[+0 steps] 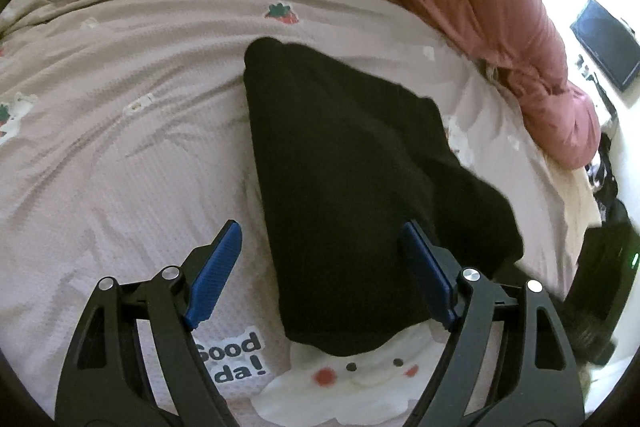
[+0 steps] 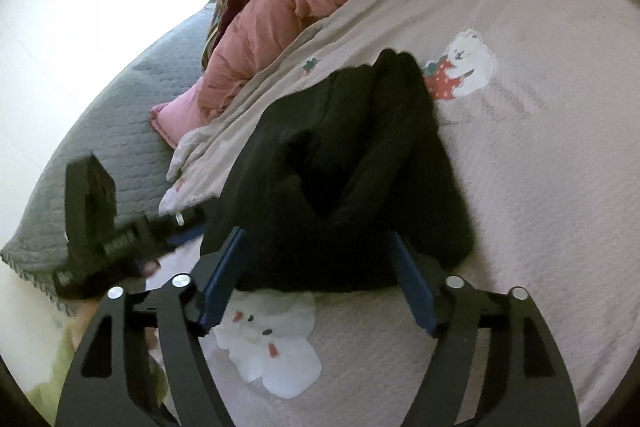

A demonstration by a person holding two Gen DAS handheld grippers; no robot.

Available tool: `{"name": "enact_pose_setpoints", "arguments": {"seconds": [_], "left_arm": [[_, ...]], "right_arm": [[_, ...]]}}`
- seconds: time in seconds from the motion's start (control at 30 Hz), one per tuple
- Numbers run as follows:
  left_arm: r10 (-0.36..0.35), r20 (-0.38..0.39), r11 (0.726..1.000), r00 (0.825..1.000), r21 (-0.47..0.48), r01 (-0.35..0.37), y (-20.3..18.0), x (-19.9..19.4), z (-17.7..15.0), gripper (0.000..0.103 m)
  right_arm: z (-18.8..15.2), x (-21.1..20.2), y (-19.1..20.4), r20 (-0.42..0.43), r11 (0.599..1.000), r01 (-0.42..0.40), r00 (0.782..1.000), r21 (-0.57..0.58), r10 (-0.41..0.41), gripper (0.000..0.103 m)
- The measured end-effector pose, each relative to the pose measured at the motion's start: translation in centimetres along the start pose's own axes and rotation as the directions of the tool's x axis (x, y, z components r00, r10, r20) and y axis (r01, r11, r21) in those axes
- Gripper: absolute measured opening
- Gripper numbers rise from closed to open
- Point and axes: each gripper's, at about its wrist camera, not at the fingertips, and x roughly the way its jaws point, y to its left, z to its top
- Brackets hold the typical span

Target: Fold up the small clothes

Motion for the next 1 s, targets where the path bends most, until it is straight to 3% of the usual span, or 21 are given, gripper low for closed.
{"name": "enact_pose_setpoints", "arguments": {"seconds": [0.1, 0.23, 0.5, 0.67, 0.77, 1.0], "left_arm": [[-0.006, -0.001, 1.000, 1.000, 0.004, 0.006, 0.0, 0.1, -0.4, 0.074], [-0.011, 0.000, 1.000, 1.000, 0.000, 0.011, 0.3, -0.1, -0.5, 0.076], [-0.004, 0.002, 1.000, 1.000, 0.021, 0.004, -0.1, 0.0, -0.5, 0.076], [-0.003, 0.001, 1.000, 1.000, 0.024, 0.003, -0.3, 0.0, -0.5, 0.076], [0.000, 0.000, 0.999, 1.000, 0.033, 0.000, -0.6, -0.2, -0.5, 0.076], [-0.002, 0.002, 0.999, 1.000, 0.046, 0.002, -1.4, -0.9, -0.5, 0.076]], "right_arm": [[1.5, 0.4, -0.4, -0.036, 1.000, -0.003, 0.999, 0.021, 0.004, 0.080], [3.7, 2.5, -0.9, -0.119, 0.997, -0.042, 0.992, 0.065, 0.049, 0.081], [6.5, 6.1, -1.1, -0.191, 0.996, -0.038, 0.980, 0.077, 0.052, 0.080], [6.8, 6.4, -0.3, -0.173, 0.999, -0.002, 0.985, -0.037, -0.005, 0.034], [6.7, 5.7, 0.3, -0.131, 0.997, -0.002, 0.991, -0.083, -0.009, 0.025], [6.9, 3.1, 3.9, -0.010, 0.952, 0.059, 0.998, -0.301, -0.065, 0.022]]}}
